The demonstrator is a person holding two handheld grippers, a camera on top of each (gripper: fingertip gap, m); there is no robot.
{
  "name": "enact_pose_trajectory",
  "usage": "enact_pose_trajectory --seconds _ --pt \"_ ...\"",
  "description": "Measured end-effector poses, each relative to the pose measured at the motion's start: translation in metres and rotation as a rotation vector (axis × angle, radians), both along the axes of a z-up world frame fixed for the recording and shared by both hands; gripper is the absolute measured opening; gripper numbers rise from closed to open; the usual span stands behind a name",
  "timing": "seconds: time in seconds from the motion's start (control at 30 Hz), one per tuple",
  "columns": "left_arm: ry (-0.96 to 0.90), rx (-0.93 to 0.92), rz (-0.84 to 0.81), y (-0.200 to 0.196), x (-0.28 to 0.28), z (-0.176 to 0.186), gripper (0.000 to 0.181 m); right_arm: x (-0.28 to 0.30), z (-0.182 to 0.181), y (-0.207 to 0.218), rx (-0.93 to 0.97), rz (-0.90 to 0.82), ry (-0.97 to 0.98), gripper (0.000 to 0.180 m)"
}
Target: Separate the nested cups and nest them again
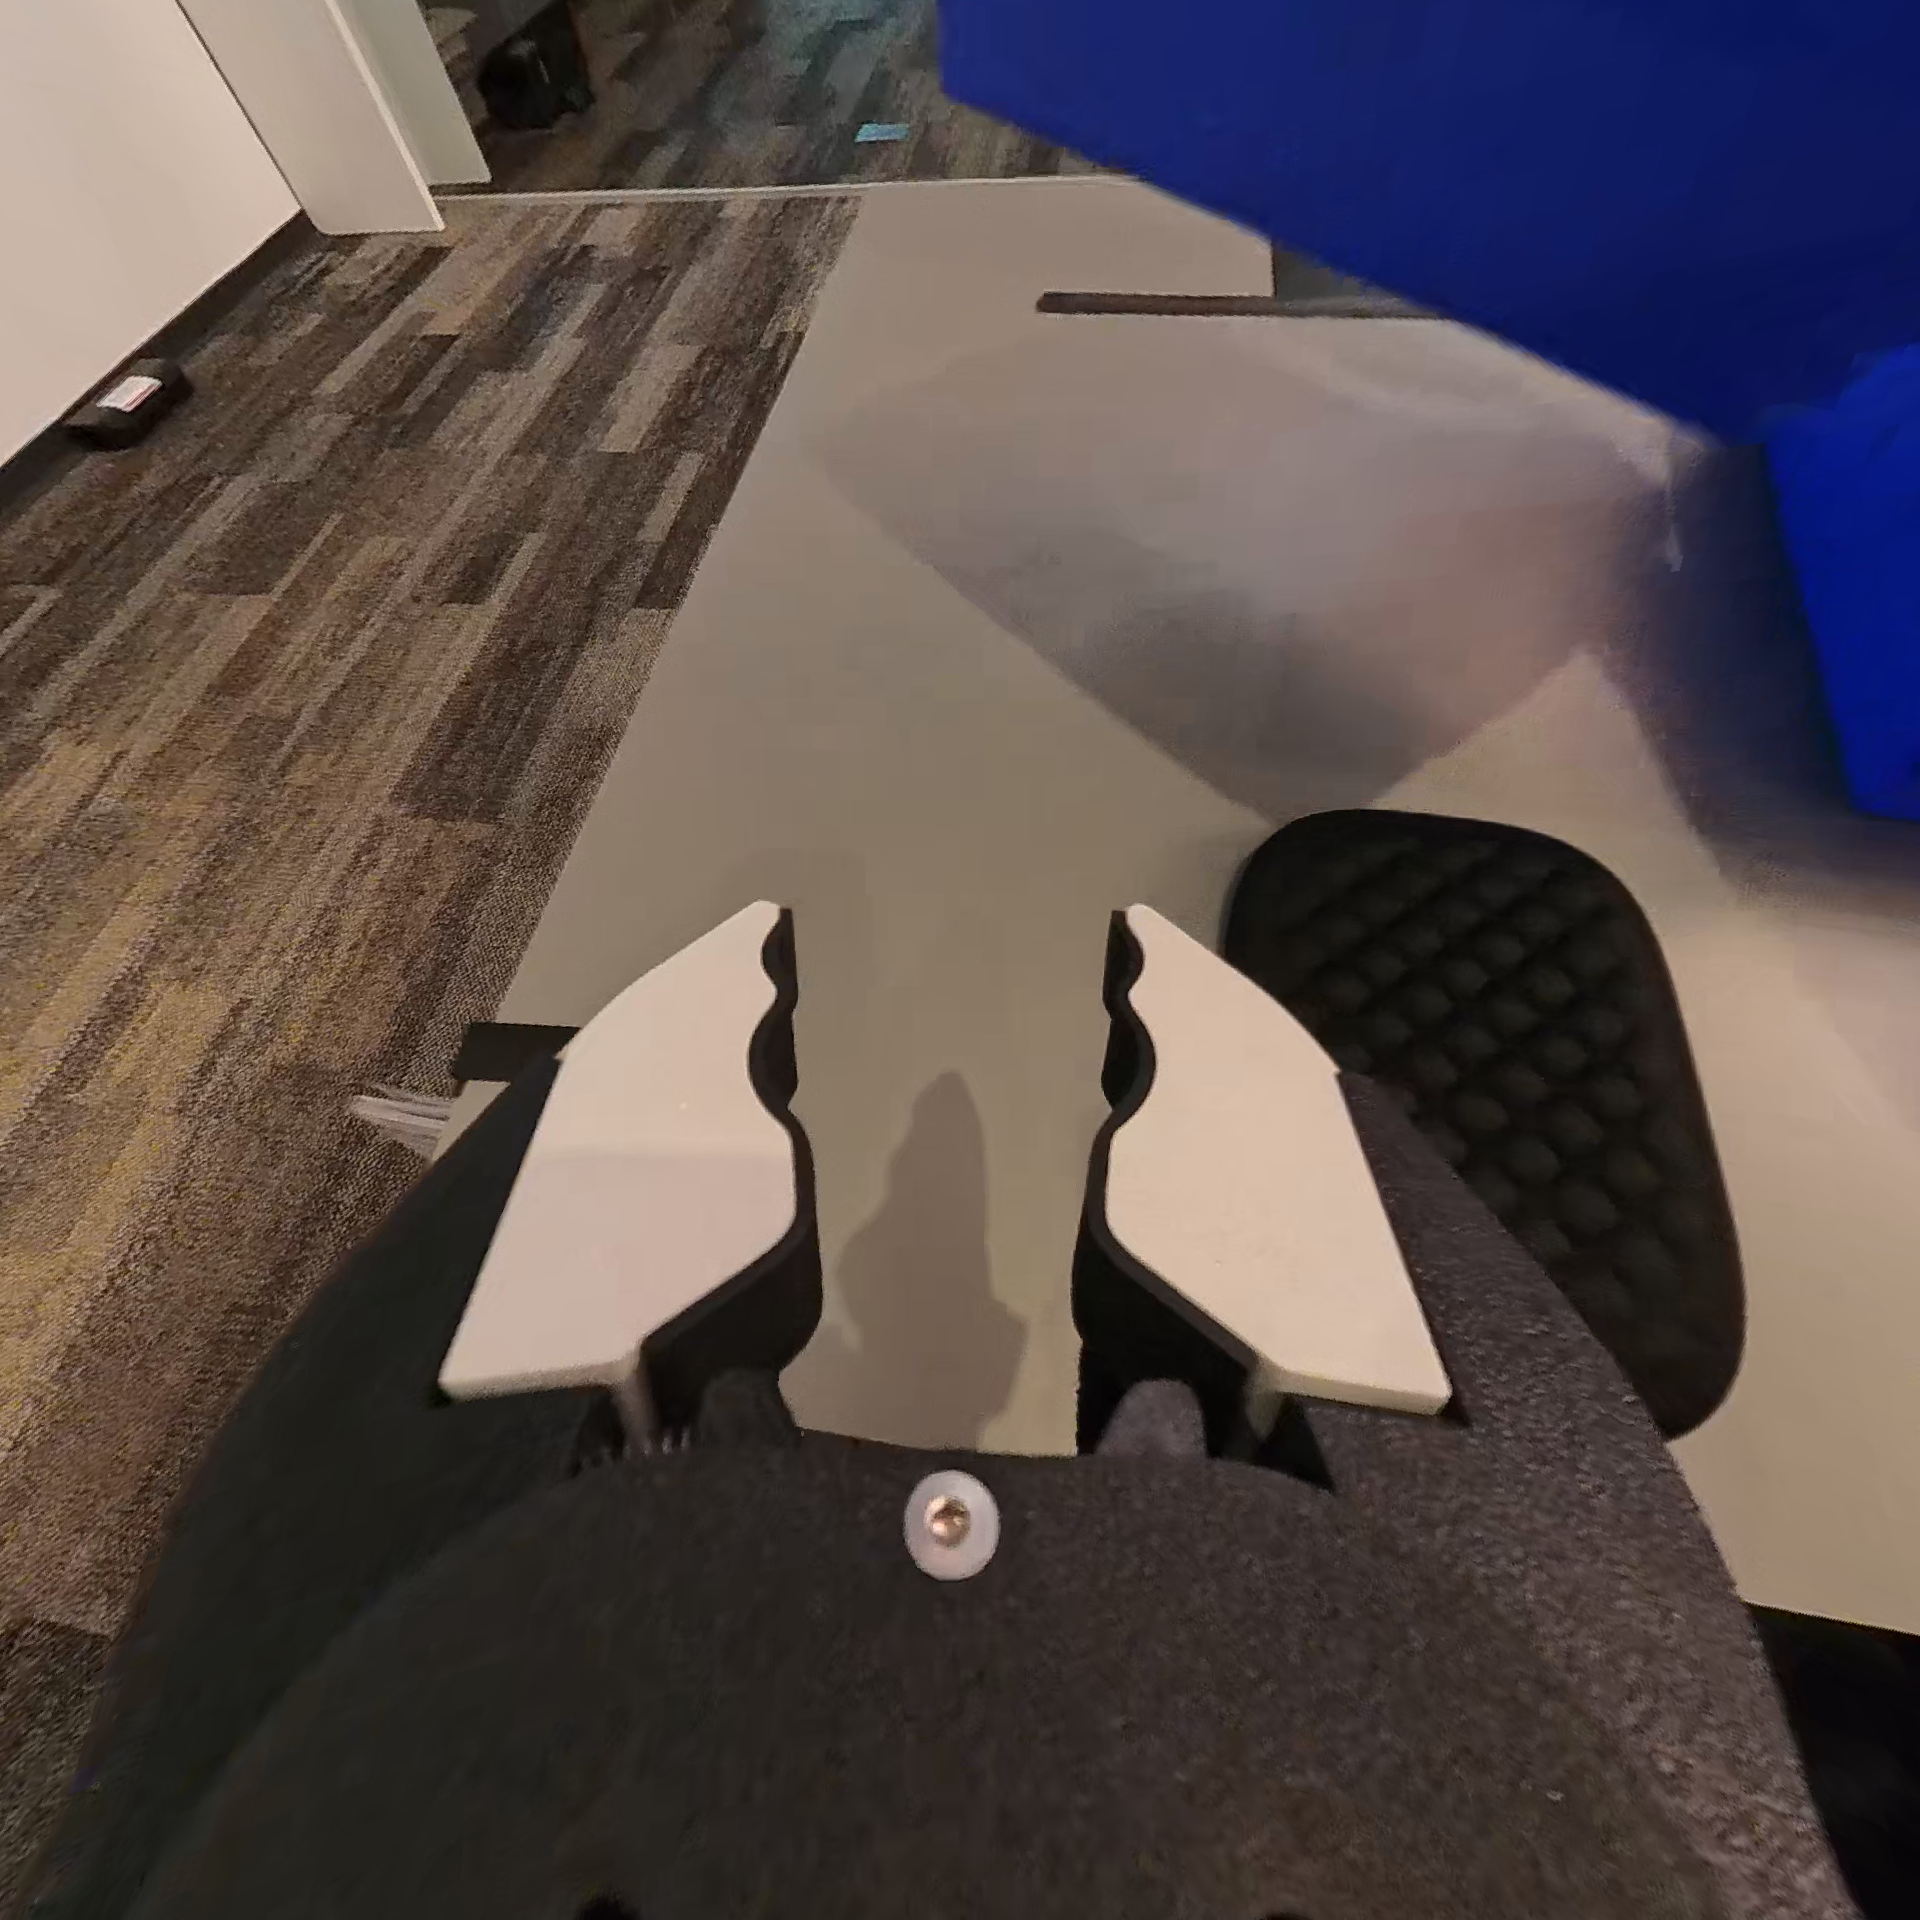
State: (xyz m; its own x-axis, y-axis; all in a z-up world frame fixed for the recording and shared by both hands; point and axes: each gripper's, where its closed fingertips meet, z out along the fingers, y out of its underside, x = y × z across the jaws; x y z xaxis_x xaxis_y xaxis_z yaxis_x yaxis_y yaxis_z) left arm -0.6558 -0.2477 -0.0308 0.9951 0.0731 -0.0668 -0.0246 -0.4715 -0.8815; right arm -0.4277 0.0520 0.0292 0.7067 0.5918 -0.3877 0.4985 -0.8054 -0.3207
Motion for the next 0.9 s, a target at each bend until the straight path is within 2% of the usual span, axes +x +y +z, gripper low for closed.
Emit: enact_pose_trajectory --seconds 0.17,0.37,0.77,0.9 --pt "-0.001 -0.017 -0.003 0.002 -0.004 -0.006 0.057 -0.043 -0.048 0.007 0.001 -0.005 -0.042 0.004" --pt "-0.006 -0.04 -0.04 0.017 0.008 -0.018 0.057 -0.068 -0.095 0.008 0.003 -0.035 -0.092 0.005" --pt "-0.083 0.011 -0.089 0.097 0.036 -0.034 0.062 -0.081 -0.118 0.004 0.029 -0.115 -0.072 0.004" --pt "-0.083 0.003 -0.073 0.121 0.034 -0.042 0.061 -0.085 -0.12 0.003 0.021 -0.148 -0.03 0.008"
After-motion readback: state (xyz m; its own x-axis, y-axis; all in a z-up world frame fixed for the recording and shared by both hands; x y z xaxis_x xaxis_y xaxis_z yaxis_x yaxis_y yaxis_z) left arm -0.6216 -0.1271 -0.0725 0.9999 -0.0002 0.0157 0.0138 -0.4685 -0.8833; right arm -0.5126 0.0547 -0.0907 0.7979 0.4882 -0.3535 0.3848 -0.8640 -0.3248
